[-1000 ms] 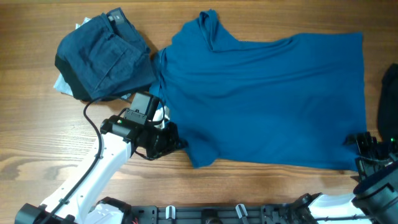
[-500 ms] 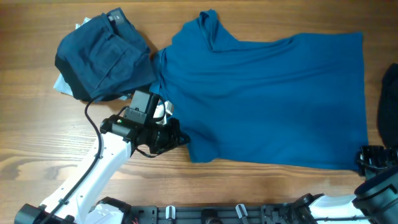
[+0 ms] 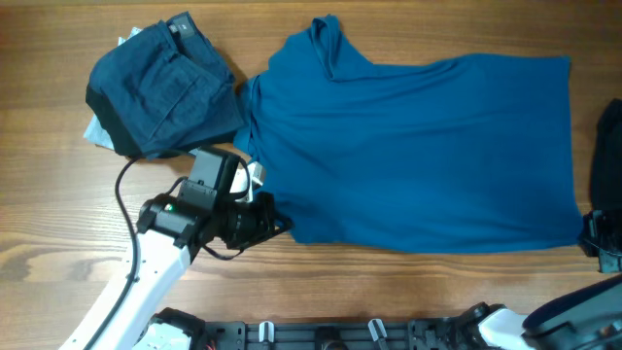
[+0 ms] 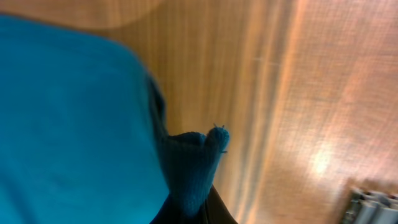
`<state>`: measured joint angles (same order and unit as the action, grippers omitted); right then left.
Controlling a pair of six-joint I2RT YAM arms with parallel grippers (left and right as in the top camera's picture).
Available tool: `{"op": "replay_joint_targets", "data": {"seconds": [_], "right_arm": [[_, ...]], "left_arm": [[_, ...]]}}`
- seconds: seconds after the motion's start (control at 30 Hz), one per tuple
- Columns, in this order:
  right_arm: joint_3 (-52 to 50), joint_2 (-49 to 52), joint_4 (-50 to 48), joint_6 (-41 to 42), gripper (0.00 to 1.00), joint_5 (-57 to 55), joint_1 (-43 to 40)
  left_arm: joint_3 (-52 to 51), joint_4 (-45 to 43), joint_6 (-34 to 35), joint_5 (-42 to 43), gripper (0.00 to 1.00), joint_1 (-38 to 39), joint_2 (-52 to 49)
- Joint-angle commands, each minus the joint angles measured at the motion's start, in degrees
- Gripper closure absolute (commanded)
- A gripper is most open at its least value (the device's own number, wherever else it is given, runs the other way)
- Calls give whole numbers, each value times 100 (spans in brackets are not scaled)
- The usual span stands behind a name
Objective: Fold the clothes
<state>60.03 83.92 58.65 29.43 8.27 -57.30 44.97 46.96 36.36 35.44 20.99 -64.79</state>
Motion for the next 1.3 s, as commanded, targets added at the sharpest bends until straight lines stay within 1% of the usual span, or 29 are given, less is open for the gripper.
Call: {"op": "replay_joint_targets", "data": {"seconds": [0.0, 0.13, 0.23, 0.3, 0.37, 0.47, 0.57, 0.7, 0.8, 0.9, 1.0, 1.07, 1.27], "right_arm": [[101, -85, -166, -254, 96, 852, 160], [101, -76, -304, -247, 96, 988, 345], [101, -76, -750, -221, 96, 1718, 345], [101, -76, -1147, 81, 96, 1980, 345], [101, -76, -1401, 326, 96, 2037, 348], [101, -61, -1738, 568, 96, 2033, 352], [101, 35, -1998, 713, 96, 2055, 363], [98, 295, -2417, 1047, 96, 2050, 584], [98, 573, -2697, 1300, 96, 2026, 835], [98, 793, -2911, 1469, 96, 2028, 968], [98, 874, -3029, 1462, 96, 1993, 977], [98, 876, -3080, 1434, 96, 1967, 977], [98, 876, -3077, 1421, 96, 1961, 977]], "left_arm": [[125, -44, 17, -291, 96, -24, 157], [125, -63, 15, -337, 96, -24, 133], [125, -328, 11, -461, 96, -28, 138], [125, -793, -15, -492, 96, -28, 138], [125, -1220, -256, -581, 96, -28, 136], [125, -1829, -321, -855, 96, -28, 125], [125, -2159, -527, -1049, 96, -31, 24], [125, -2669, -922, -1320, 96, -31, -299], [125, -3445, -940, -1276, 96, -114, -721], [125, -3866, -938, -1189, 96, -245, -1123], [153, -4175, -940, -1045, 96, -404, -1545], [232, -4538, -940, -938, 96, -520, -1869], [514, -5086, -916, -938, 96, -586, -2321]]}}
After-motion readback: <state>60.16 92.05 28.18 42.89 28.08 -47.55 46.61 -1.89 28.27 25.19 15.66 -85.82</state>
